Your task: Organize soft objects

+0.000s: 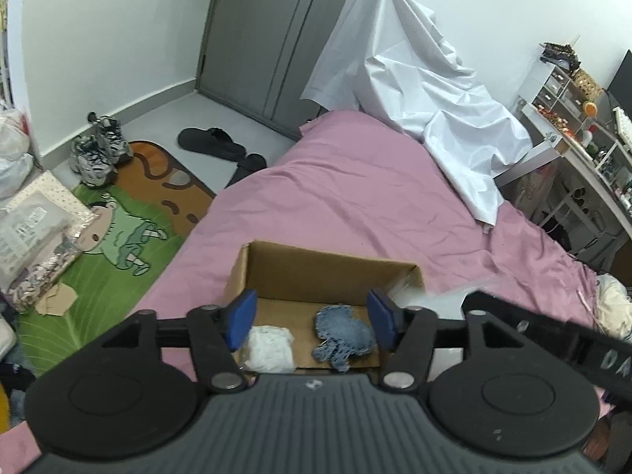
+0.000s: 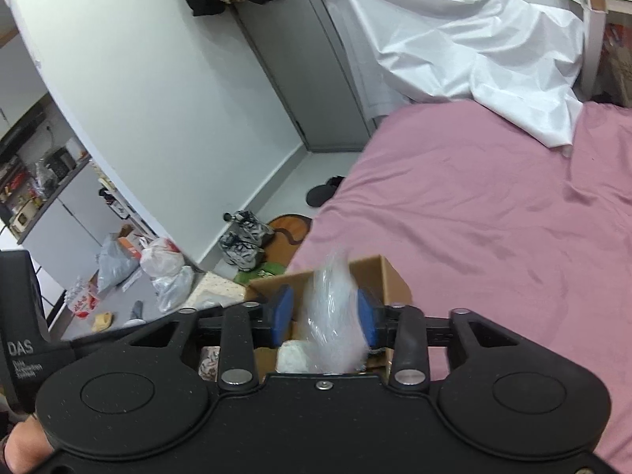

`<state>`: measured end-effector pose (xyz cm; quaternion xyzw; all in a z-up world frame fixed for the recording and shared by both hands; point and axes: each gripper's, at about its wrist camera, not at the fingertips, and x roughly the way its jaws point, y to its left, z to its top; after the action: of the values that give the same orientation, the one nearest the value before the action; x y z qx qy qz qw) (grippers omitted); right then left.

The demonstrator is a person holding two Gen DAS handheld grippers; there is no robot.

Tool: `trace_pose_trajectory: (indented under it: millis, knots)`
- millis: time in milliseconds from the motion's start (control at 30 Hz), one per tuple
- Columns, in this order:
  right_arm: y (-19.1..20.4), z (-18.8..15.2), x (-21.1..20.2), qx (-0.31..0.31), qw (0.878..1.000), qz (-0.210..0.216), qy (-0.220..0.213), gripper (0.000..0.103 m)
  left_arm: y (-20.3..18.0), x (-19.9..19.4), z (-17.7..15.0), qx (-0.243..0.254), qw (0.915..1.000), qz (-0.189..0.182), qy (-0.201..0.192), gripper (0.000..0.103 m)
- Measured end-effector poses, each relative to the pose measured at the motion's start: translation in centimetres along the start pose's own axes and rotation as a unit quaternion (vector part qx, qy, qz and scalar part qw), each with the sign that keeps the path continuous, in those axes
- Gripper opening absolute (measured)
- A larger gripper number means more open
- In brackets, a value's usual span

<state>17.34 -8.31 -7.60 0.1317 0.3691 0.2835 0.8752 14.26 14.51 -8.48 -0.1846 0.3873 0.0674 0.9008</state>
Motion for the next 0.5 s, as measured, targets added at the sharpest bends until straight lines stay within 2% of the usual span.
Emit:
trace_pose_trajectory:
  millis: [67, 133, 200, 400, 500]
  knots:
    - [-0.1, 0.2, -0.6, 0.007, 1.0, 0.0, -0.01, 0.056, -0.1, -0.5, 0.0, 0.003, 0.9999, 0.011, 0.0, 0.072]
    - [-0.5, 0.4, -1.5, 0.014, 1.0, 0.002, -0.021, 0.072, -0.1, -1.2, 0.1, 0.007, 0.9998, 0.019, -0.003, 0.078]
    - [-1.0, 0.5, -2.4, 0.023, 0.999, -0.004, -0.034, 0.083, -0.4, -1.9, 0.0, 0.014, 0.9995, 0.026, -0.006, 0.084]
    - [-2.6, 0.8, -4.5, 0.028, 0.998, -0.011, -0.046, 0.094, -1.7, -3.2, 0.0, 0.049, 0.9974, 0.053, -0.001, 0.093]
    - [-3.2, 0.7, -5.4, 0.032, 0.998, -0.015, -0.048, 0.096, -2.4, -4.2, 0.1, 0.053, 0.9974, 0.048, 0.0, 0.094]
